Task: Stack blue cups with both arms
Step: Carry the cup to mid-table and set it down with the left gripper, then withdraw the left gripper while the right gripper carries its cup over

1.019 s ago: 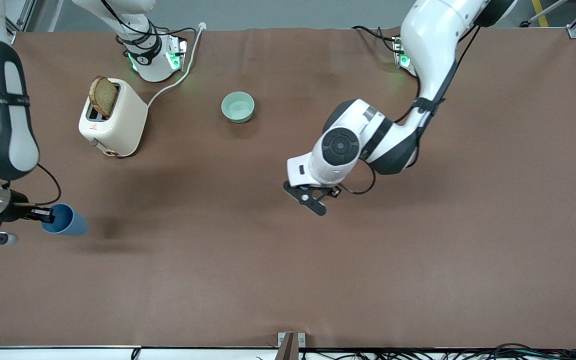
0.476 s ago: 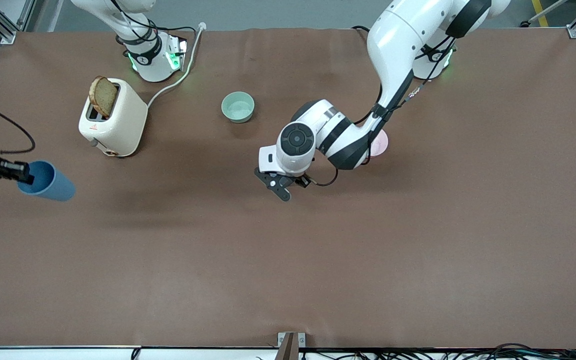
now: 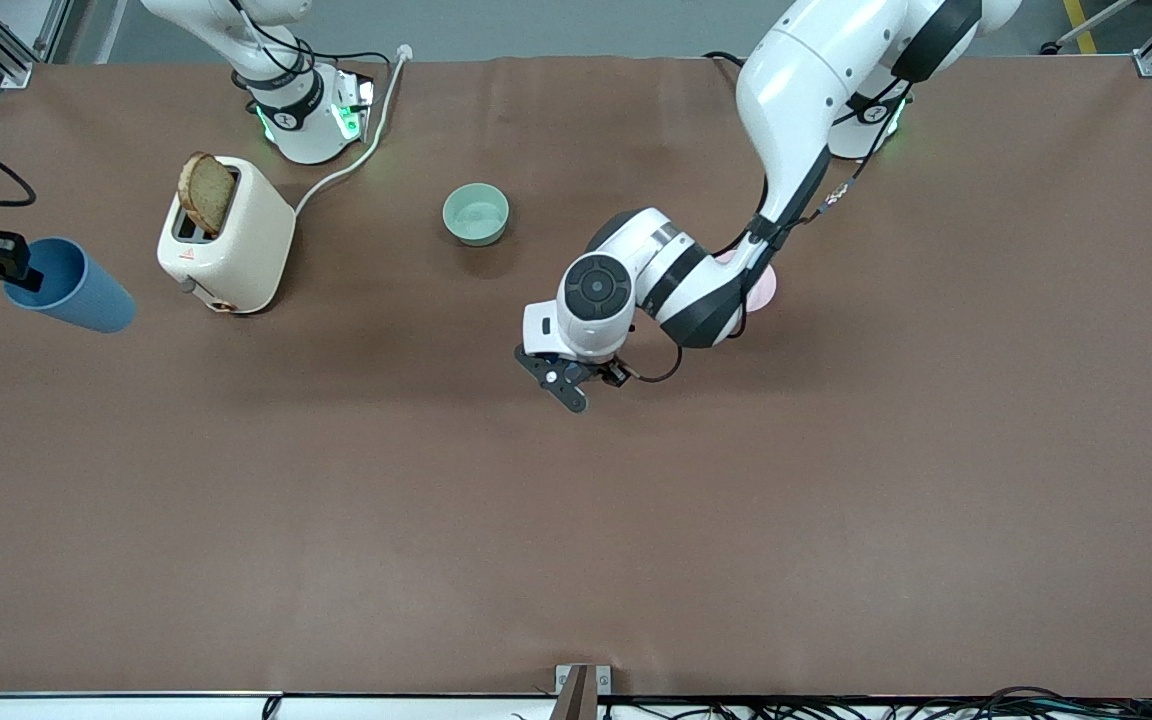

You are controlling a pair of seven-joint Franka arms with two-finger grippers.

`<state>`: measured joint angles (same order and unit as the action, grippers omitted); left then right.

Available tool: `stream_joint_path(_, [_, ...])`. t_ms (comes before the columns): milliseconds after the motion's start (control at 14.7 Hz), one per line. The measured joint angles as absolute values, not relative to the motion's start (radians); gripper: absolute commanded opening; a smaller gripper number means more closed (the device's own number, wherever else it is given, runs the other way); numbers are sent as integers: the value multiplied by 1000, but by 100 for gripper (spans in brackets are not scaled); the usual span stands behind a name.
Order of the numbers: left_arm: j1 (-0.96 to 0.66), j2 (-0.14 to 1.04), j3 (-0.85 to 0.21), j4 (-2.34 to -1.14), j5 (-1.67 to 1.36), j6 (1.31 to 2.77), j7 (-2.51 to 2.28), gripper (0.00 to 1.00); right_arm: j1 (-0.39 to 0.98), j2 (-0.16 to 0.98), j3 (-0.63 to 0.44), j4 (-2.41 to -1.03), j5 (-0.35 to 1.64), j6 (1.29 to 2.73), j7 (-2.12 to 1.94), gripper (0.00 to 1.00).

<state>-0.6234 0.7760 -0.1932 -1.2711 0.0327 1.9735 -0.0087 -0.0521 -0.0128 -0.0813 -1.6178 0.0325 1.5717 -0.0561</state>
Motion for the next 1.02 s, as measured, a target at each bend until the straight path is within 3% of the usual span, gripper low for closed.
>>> stream_joint_path(272, [-548, 598, -136, -1250, 40, 1857, -13, 100, -51, -14, -80, -1590, 33, 1577, -55, 0])
stream_joint_path(476, [-356, 481, -118, -1254, 44, 1791, -7, 100, -45, -13, -79, -1585, 33, 1577, -46, 0])
stream_joint_path(680, [-188, 445, -118, -1260, 43, 1785, -71, 100, 2, -3, -77, -1586, 37, 1593, 25, 0])
stream_joint_path(1019, [-84, 387, -93, -1261, 43, 1762, -159, 100, 149, 51, -73, -1589, 109, 1680, 199, 0])
